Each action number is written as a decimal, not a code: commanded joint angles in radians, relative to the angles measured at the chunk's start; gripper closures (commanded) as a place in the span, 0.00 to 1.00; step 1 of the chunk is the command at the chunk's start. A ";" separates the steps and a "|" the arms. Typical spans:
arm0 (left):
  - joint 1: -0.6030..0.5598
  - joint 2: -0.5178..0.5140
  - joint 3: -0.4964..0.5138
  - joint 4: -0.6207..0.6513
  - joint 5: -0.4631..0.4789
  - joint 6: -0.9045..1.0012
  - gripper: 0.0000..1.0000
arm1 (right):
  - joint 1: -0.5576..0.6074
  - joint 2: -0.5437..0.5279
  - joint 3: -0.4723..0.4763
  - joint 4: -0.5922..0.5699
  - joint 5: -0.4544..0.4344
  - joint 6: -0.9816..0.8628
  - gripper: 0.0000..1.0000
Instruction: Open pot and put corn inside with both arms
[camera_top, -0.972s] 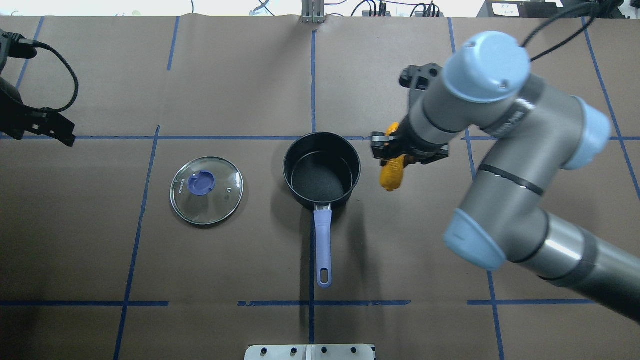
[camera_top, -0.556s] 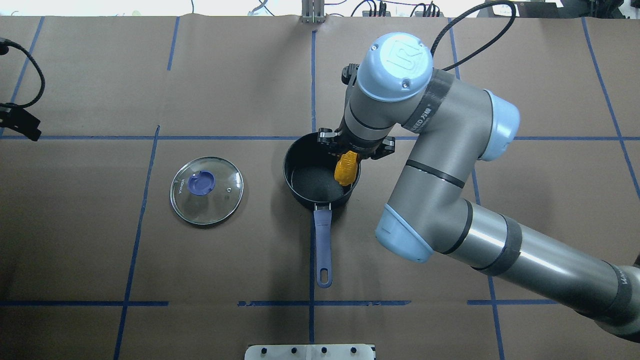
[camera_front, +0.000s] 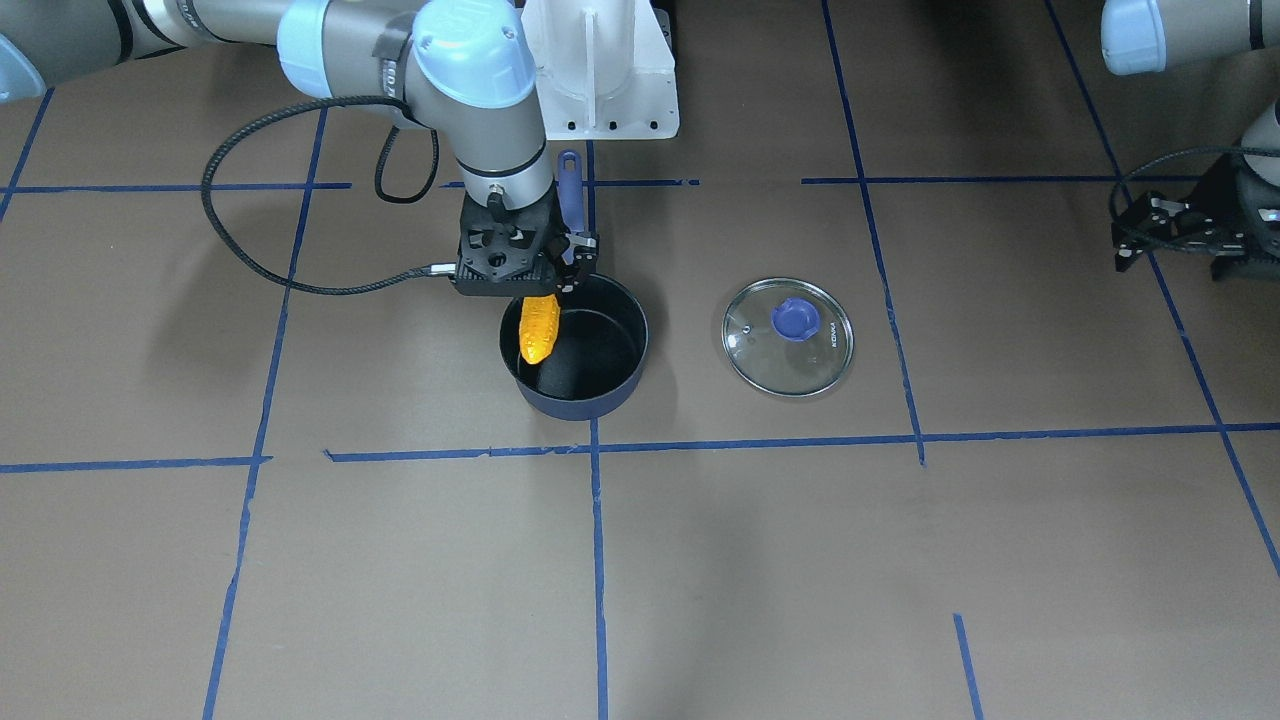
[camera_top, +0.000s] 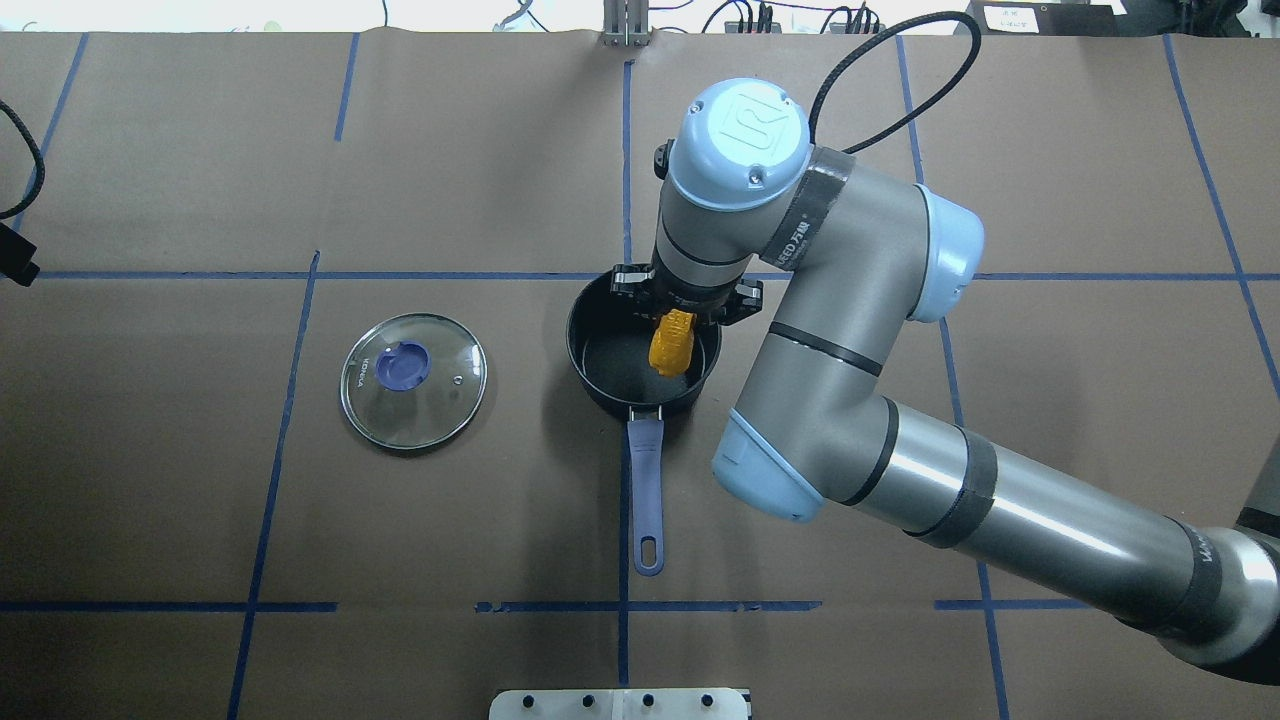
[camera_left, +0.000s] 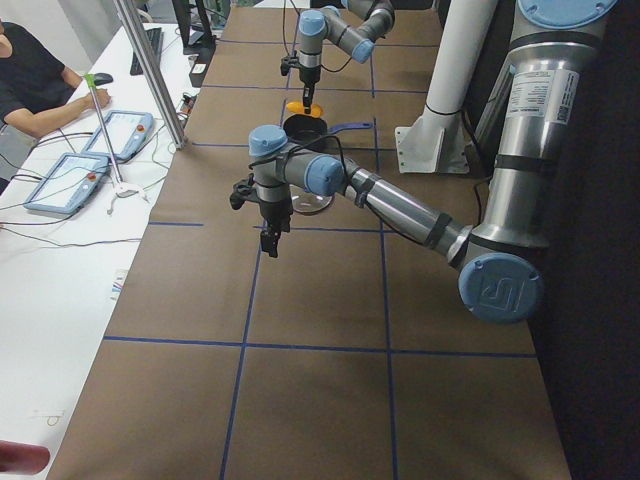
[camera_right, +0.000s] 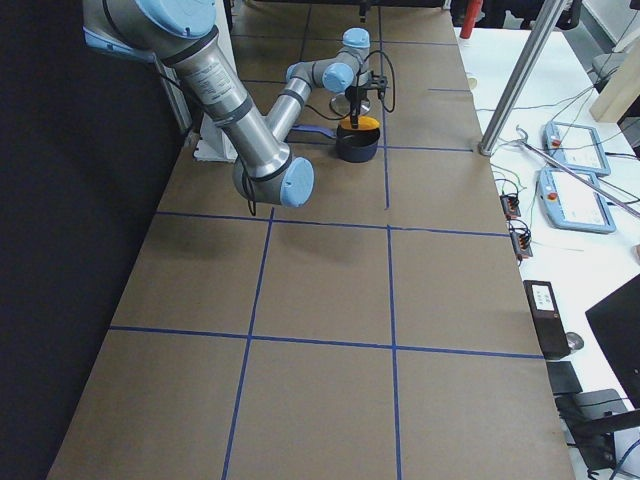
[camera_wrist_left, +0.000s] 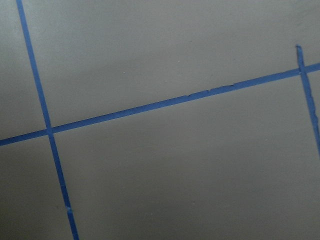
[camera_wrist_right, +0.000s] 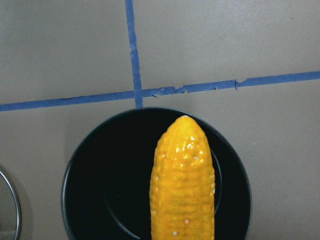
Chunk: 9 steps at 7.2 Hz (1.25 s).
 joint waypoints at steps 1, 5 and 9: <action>-0.068 0.014 0.130 -0.108 -0.108 0.081 0.00 | -0.001 0.012 -0.007 0.052 0.000 0.058 0.00; -0.210 0.050 0.228 -0.104 -0.135 0.223 0.00 | 0.002 0.011 -0.001 0.049 0.005 0.052 0.00; -0.323 0.076 0.353 -0.116 -0.238 0.322 0.00 | 0.160 -0.137 0.131 0.042 0.093 -0.108 0.00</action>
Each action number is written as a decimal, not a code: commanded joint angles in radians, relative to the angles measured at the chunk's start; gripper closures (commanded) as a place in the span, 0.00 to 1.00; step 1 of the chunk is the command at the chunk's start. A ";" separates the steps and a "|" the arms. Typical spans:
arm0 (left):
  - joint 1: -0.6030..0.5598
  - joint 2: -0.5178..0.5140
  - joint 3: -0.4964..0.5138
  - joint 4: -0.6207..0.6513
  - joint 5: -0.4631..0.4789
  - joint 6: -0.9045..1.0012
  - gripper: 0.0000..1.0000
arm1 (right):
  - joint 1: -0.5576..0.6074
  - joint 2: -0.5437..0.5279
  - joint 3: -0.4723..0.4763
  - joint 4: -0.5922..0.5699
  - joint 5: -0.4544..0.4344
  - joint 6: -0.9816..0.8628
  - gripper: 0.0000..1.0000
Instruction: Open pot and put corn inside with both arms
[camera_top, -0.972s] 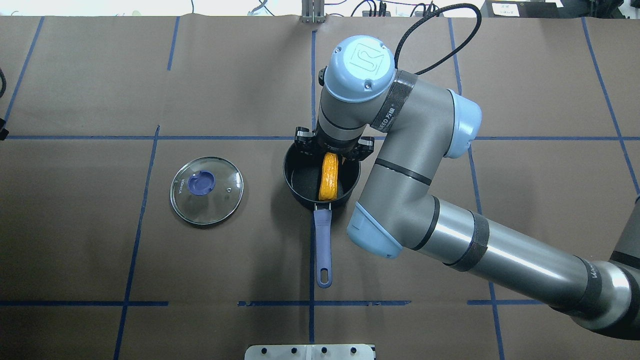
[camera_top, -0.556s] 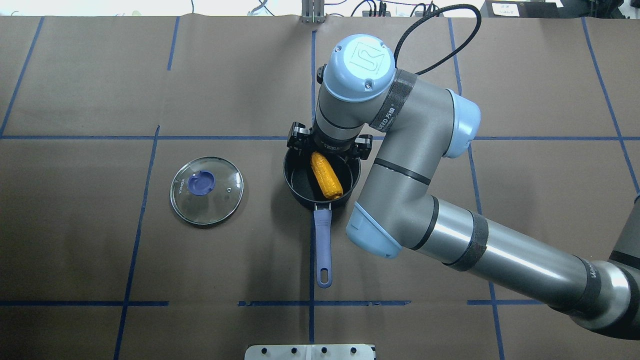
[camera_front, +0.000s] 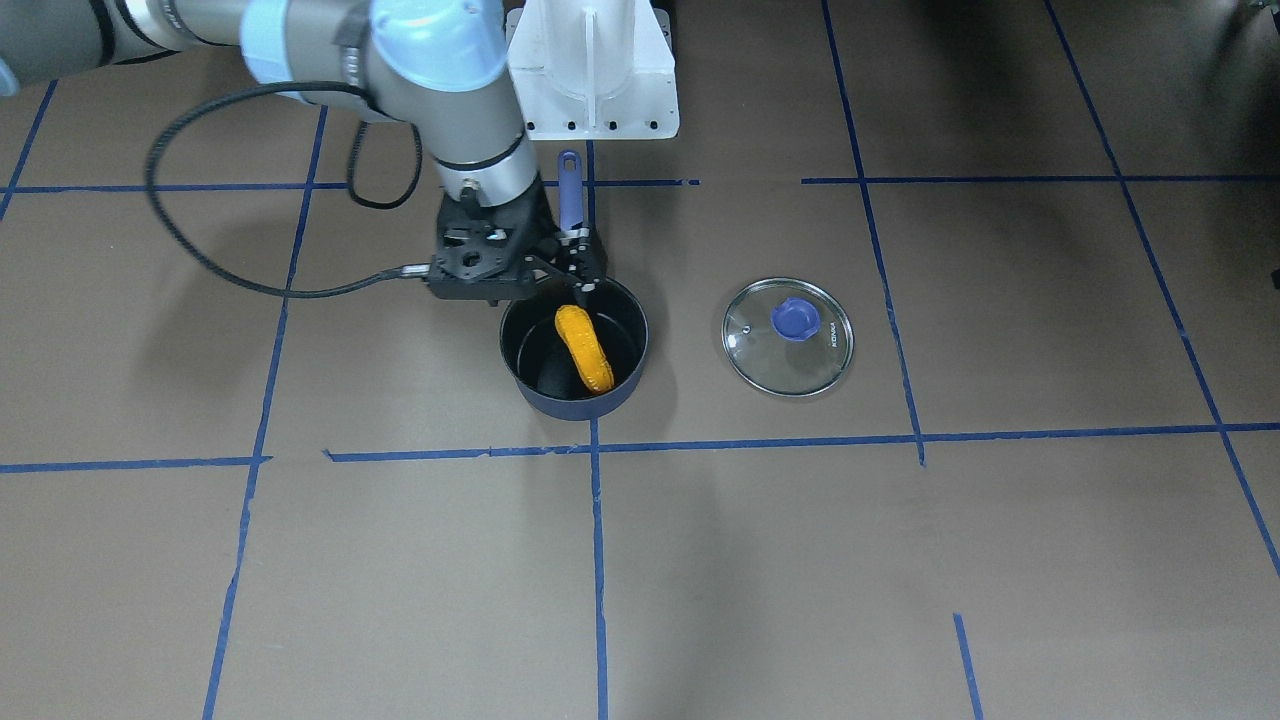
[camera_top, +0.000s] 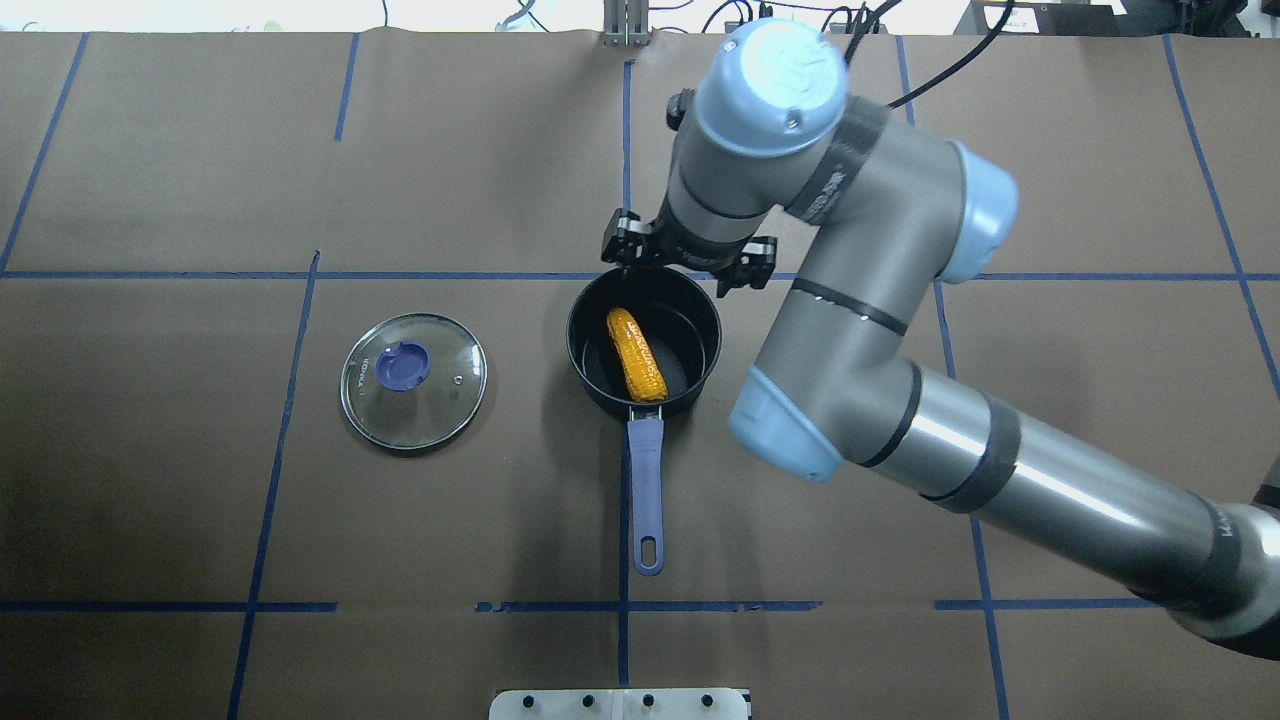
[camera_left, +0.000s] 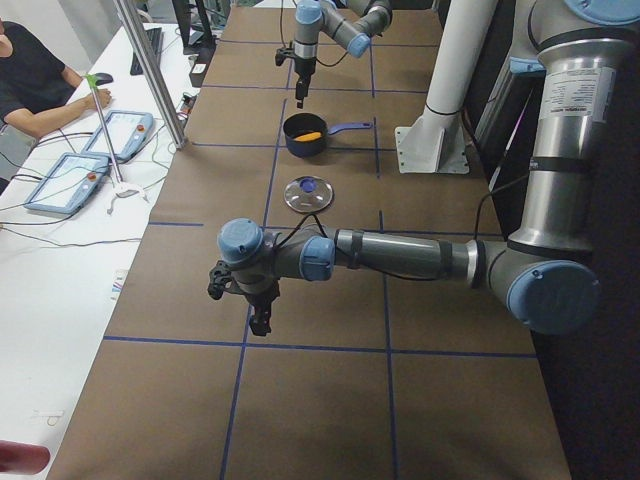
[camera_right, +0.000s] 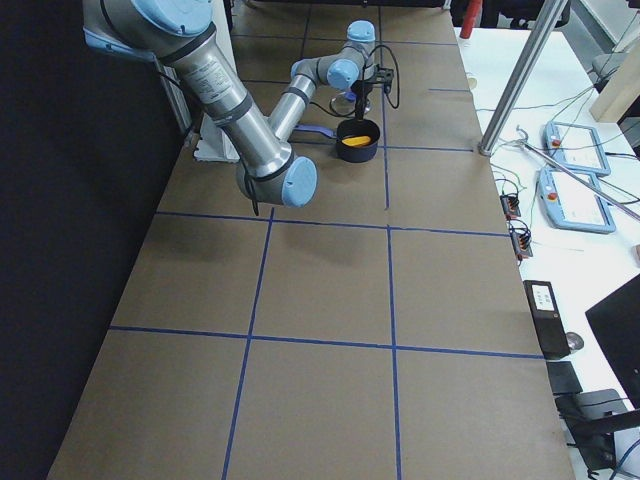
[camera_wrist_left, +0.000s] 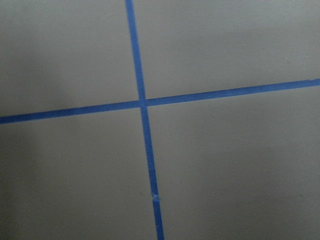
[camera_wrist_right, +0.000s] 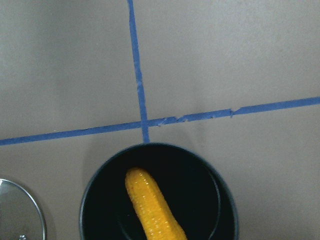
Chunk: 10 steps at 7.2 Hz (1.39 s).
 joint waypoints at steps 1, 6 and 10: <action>-0.050 0.017 0.011 0.001 0.002 0.040 0.00 | 0.136 -0.158 0.090 0.001 0.087 -0.218 0.00; -0.067 0.040 0.014 0.004 0.003 0.041 0.00 | 0.515 -0.537 0.080 0.011 0.285 -0.882 0.00; -0.067 0.038 0.009 0.007 -0.003 0.041 0.00 | 0.800 -0.780 -0.001 0.021 0.449 -1.306 0.00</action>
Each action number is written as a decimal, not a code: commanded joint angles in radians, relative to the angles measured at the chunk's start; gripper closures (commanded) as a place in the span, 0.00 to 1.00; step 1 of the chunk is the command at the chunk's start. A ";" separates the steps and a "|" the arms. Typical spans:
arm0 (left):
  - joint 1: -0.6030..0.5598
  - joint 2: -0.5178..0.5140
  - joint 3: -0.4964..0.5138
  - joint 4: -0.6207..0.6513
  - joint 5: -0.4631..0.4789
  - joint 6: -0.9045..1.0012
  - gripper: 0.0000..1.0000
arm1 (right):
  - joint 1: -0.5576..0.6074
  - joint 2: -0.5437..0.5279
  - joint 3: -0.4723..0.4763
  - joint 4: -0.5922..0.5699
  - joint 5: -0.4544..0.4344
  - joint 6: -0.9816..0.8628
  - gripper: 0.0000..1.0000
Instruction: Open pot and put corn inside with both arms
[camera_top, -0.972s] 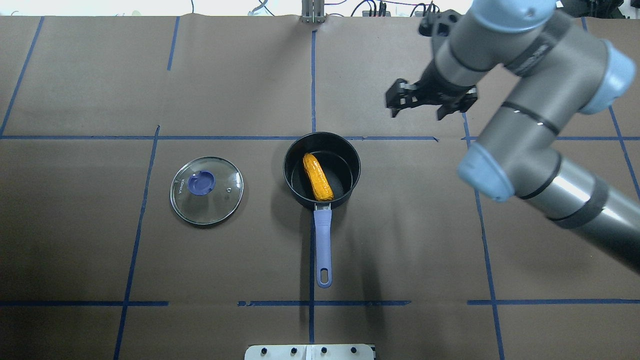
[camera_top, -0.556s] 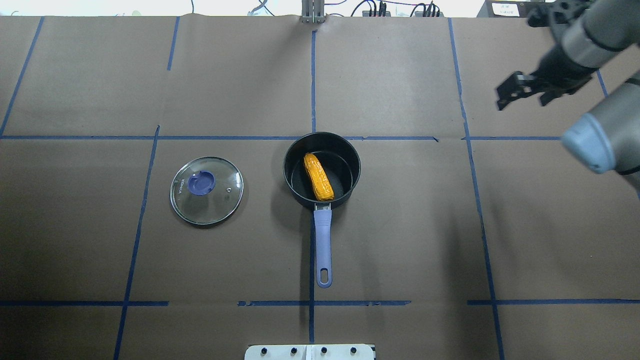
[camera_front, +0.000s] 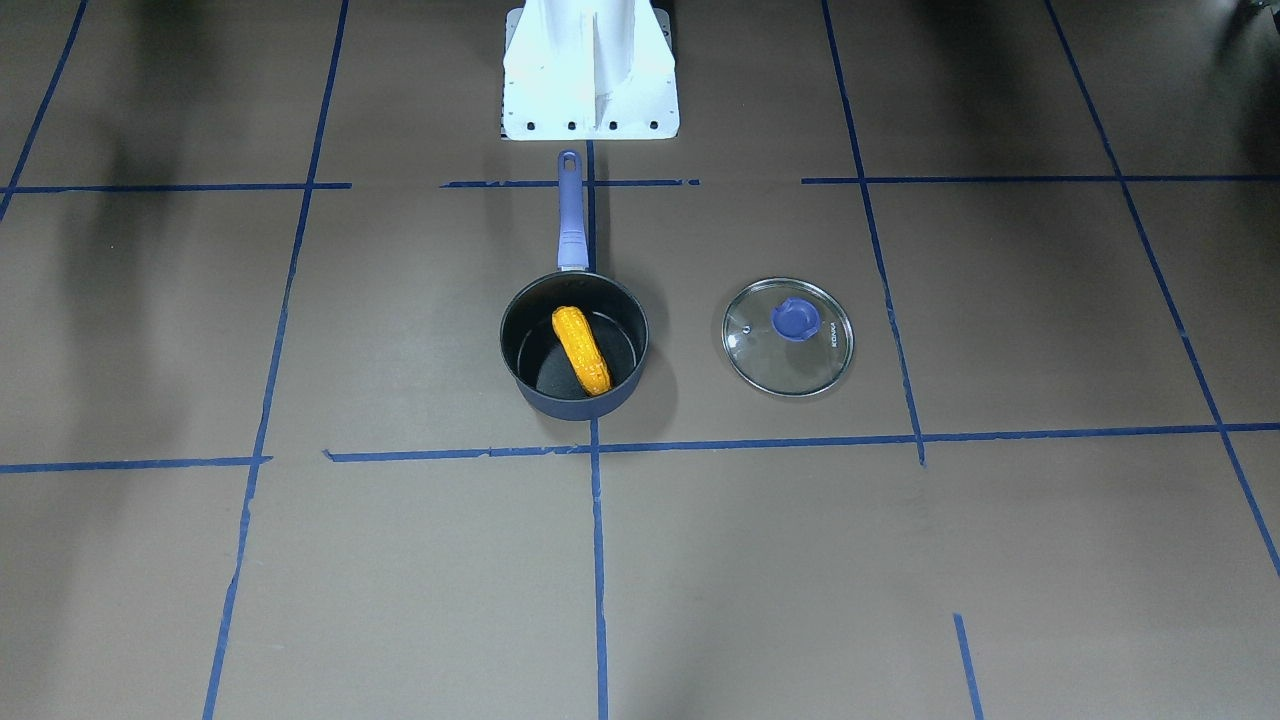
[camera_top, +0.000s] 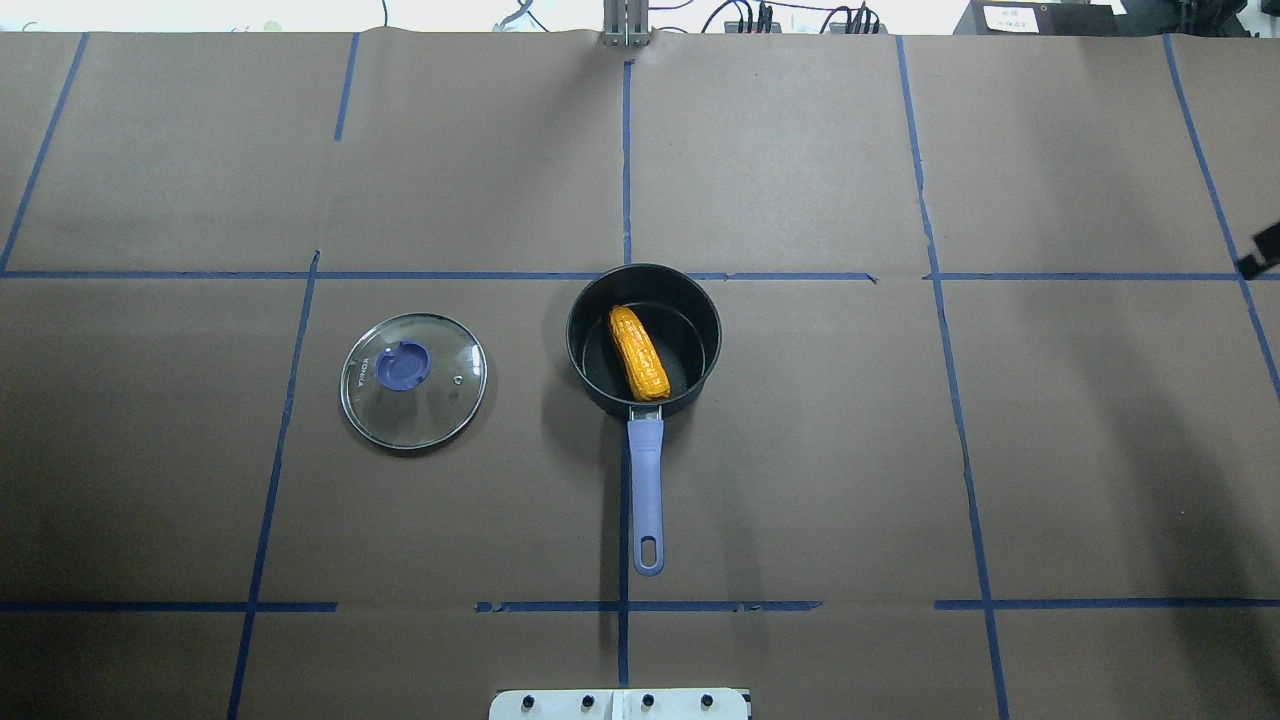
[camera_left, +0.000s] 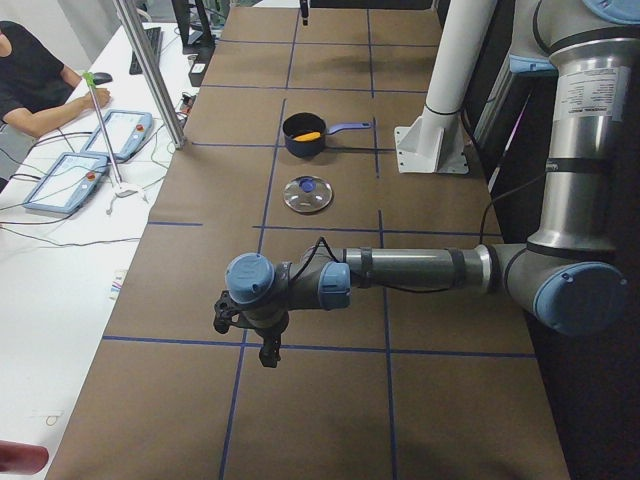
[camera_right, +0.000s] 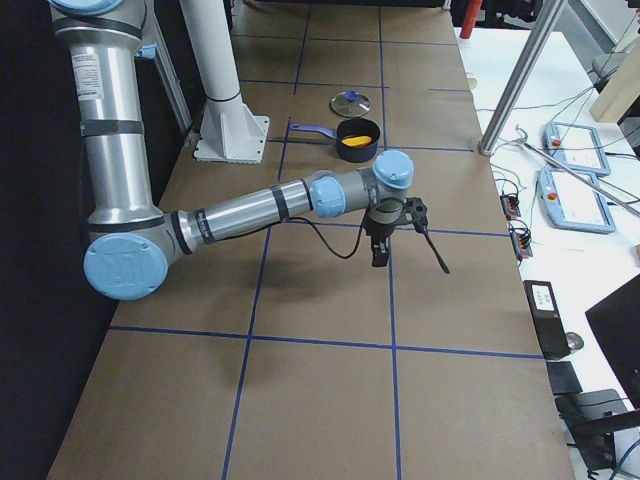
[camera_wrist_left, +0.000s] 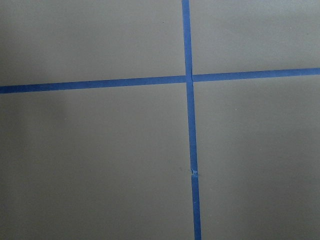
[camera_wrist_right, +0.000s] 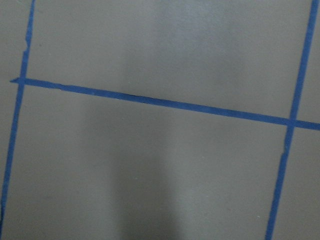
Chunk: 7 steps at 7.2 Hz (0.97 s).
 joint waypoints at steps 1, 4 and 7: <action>0.000 0.001 -0.001 0.000 -0.002 0.000 0.00 | 0.173 -0.032 -0.158 0.005 0.107 -0.273 0.00; 0.000 0.001 -0.001 -0.004 -0.002 0.000 0.00 | 0.211 -0.029 -0.221 0.008 0.101 -0.297 0.00; -0.002 0.002 -0.001 -0.006 -0.002 0.000 0.00 | 0.225 -0.035 -0.223 0.011 0.062 -0.289 0.00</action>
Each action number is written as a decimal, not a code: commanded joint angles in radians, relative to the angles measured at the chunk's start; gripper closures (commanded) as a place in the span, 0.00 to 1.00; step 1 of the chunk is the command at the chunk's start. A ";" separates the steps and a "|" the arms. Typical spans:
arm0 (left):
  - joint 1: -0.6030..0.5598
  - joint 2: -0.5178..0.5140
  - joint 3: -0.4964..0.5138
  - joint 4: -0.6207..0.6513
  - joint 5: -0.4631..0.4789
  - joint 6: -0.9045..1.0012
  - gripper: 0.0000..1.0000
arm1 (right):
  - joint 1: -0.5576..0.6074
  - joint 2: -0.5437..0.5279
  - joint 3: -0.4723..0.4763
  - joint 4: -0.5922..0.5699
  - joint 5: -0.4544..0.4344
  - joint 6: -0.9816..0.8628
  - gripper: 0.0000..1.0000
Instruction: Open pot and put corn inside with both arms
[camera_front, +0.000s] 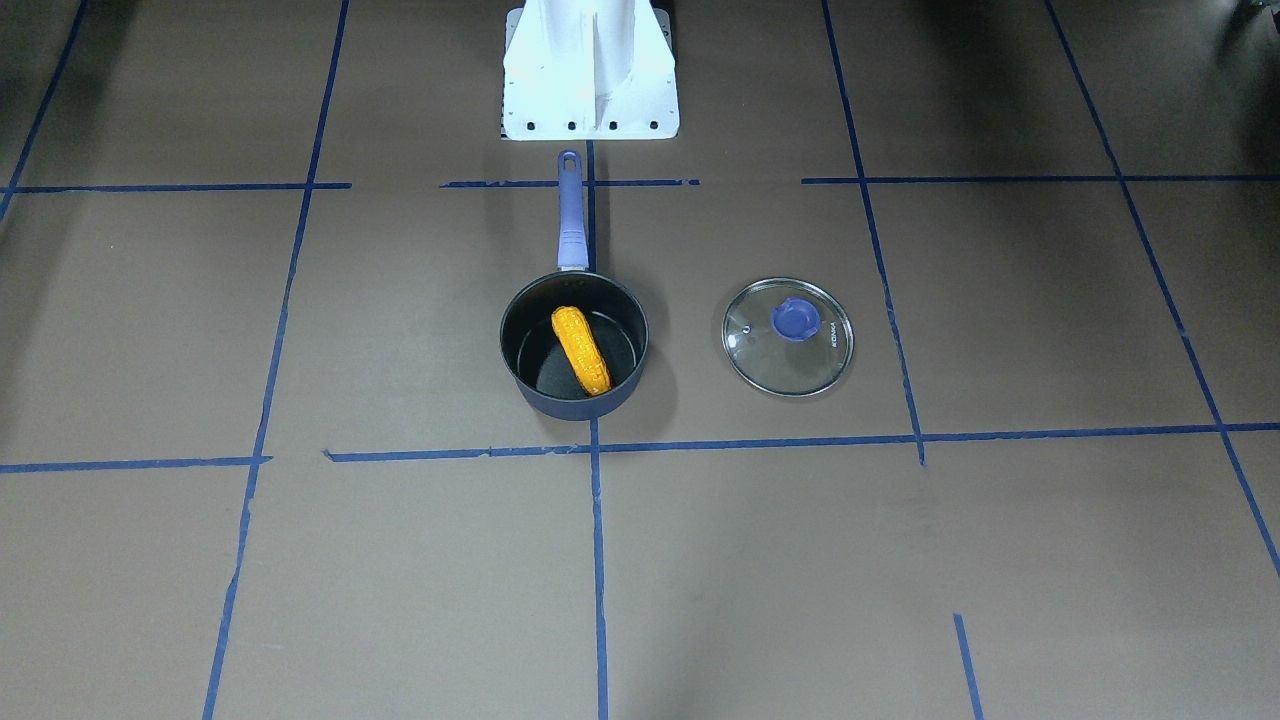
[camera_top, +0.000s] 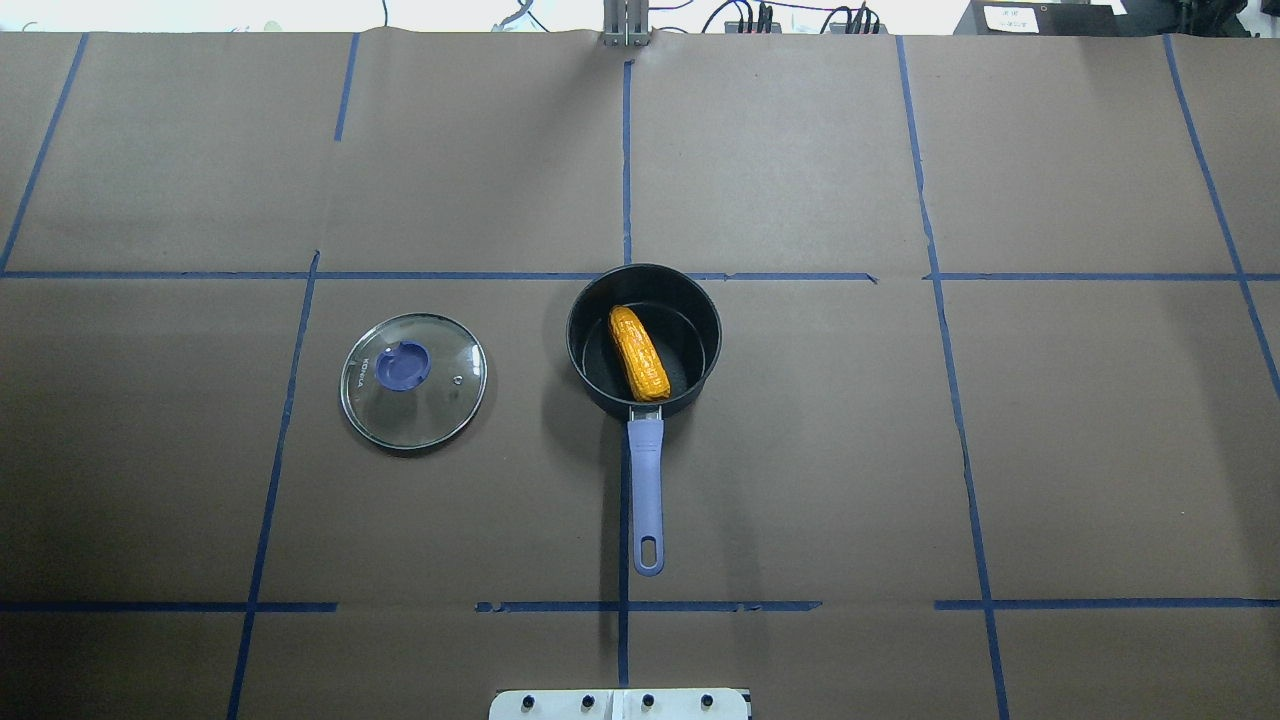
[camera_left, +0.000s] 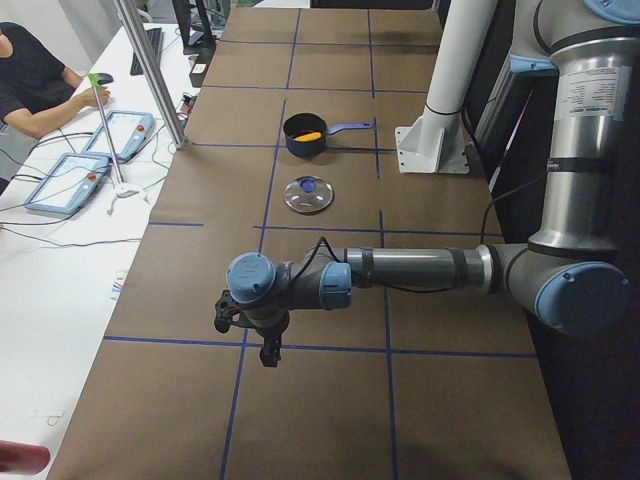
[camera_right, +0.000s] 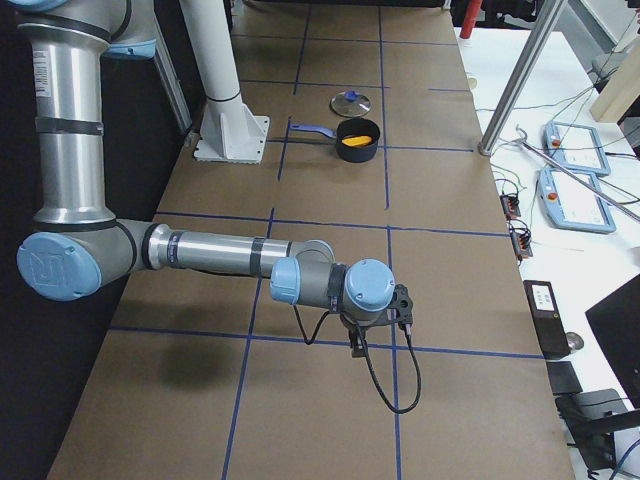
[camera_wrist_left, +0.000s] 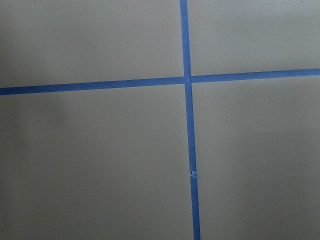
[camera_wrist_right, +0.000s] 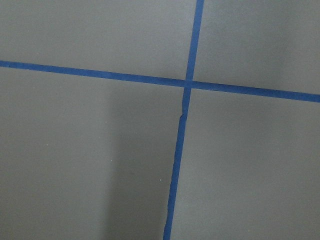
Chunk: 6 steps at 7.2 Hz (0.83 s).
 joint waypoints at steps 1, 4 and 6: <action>-0.001 0.001 0.000 -0.002 -0.002 0.000 0.00 | 0.006 0.003 -0.001 0.001 -0.047 0.049 0.00; -0.004 0.001 0.000 -0.002 -0.002 0.000 0.00 | 0.009 0.006 -0.001 0.001 -0.081 0.084 0.00; -0.004 0.001 0.000 -0.002 -0.002 0.000 0.00 | 0.010 0.004 -0.001 0.001 -0.079 0.084 0.00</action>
